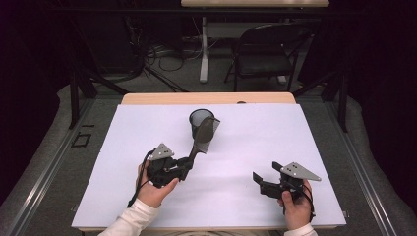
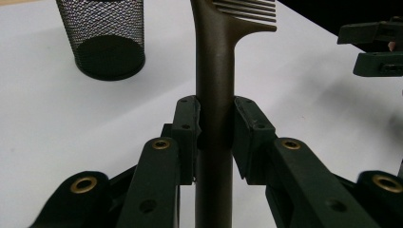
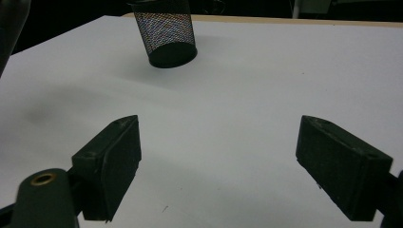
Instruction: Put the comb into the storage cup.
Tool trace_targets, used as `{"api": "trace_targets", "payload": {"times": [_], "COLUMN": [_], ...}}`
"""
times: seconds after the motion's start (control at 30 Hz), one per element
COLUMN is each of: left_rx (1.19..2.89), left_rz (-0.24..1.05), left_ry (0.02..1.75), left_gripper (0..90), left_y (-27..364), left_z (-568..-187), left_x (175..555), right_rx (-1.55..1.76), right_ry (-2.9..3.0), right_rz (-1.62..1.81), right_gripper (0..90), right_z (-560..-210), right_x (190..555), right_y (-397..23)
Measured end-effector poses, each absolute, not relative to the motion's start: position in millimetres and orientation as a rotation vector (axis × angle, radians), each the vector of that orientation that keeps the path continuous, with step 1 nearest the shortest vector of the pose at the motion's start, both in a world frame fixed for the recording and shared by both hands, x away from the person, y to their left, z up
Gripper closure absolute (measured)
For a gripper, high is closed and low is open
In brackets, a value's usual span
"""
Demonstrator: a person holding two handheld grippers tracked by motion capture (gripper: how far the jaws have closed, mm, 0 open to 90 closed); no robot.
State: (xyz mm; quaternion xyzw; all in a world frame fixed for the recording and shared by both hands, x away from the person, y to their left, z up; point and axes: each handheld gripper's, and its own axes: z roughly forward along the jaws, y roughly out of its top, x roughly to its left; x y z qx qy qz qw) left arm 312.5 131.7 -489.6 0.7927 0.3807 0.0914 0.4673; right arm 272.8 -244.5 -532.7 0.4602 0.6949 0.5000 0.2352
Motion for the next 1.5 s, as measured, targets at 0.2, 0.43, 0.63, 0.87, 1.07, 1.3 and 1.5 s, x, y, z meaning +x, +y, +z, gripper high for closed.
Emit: {"api": "trace_targets", "payload": {"times": [0.2,0.43,0.63,0.87,1.07,1.3,1.5], "left_rx": [1.944,1.927,1.915,1.906,1.91,1.906,1.904], "left_rz": [0.225,0.233,0.236,0.239,0.239,0.242,0.243], "left_ry": [0.936,0.935,0.933,0.932,0.937,0.938,0.935], "left_gripper": [72.6,72.6,72.6,72.6,72.6,72.6,72.5], "left_y": [130.0,131.0,132.3,133.6,133.5,134.1,134.1], "left_z": [-491.2,-489.8,-488.2,-487.2,-487.7,-487.7,-487.6], "left_x": [311.9,311.1,311.7,311.6,311.8,311.9,311.8], "right_rx": [1.262,1.294,1.376,1.438,1.48,1.551,1.57], "right_ry": [1.909,1.91,1.915,1.908,1.908,1.969,2.01], "right_rz": [1.372,1.393,1.44,1.478,1.476,1.469,1.46], "right_gripper": [15.0,14.4,14.3,14.3,14.1,14.2,14.2], "right_z": [-532.8,-532.1,-527.6,-518.3,-506.5,-495.6,-493.2], "right_x": [273.2,275.8,281.8,291.7,303.7,325.1,335.9], "right_y": [-244.0,-242.2,-241.6,-242.7,-241.1,-228.0,-214.8]}}
